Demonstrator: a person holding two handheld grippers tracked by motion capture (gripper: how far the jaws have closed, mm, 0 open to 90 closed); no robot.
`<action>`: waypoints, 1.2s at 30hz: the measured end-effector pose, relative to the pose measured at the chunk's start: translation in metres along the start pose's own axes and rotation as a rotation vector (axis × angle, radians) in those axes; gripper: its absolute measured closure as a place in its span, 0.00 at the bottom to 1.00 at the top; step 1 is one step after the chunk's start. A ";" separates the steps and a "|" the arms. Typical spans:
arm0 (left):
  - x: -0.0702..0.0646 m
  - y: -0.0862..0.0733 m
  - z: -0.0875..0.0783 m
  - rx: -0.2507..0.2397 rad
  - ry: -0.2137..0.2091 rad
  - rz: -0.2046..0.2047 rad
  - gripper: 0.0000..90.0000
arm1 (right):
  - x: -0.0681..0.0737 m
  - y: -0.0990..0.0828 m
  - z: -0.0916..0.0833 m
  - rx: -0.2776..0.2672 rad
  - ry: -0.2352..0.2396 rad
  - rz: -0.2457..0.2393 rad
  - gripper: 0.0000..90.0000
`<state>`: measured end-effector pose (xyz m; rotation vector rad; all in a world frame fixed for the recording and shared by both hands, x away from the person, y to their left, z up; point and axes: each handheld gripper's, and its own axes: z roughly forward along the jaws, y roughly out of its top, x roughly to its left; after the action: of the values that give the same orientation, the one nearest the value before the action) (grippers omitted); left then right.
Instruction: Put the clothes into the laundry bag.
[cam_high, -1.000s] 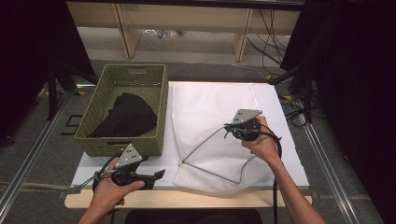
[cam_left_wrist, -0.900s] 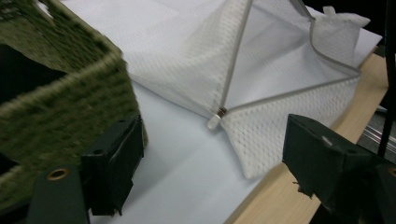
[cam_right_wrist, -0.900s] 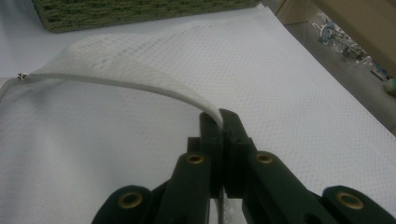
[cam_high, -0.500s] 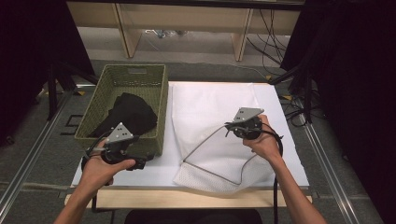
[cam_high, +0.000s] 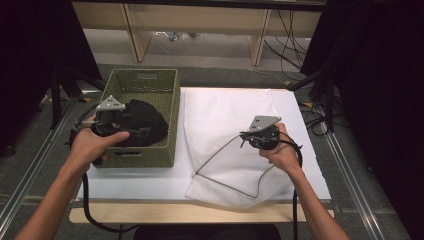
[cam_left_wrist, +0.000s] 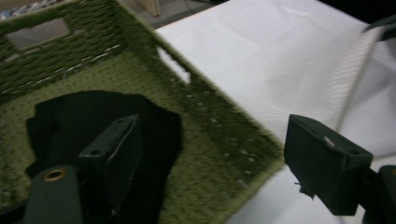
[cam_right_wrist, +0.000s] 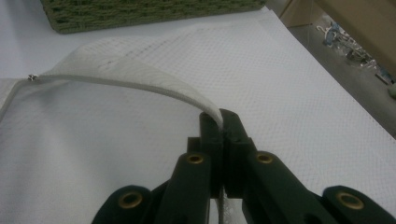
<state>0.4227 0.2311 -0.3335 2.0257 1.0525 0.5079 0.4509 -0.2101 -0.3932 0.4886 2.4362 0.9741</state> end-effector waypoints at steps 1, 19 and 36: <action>0.008 0.001 0.004 0.039 0.014 0.003 0.21 | 0.003 0.001 -0.002 0.012 -0.002 0.040 1.00; 0.079 -0.002 0.076 0.267 0.135 -0.121 0.24 | -0.001 0.002 -0.004 -0.004 -0.010 -0.014 1.00; 0.094 -0.037 0.127 0.452 0.071 -0.126 0.17 | 0.001 0.001 -0.001 0.012 0.011 -0.017 1.00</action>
<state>0.5395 0.2625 -0.4405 2.3200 1.4293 0.2935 0.4495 -0.2093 -0.3918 0.4668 2.4529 0.9581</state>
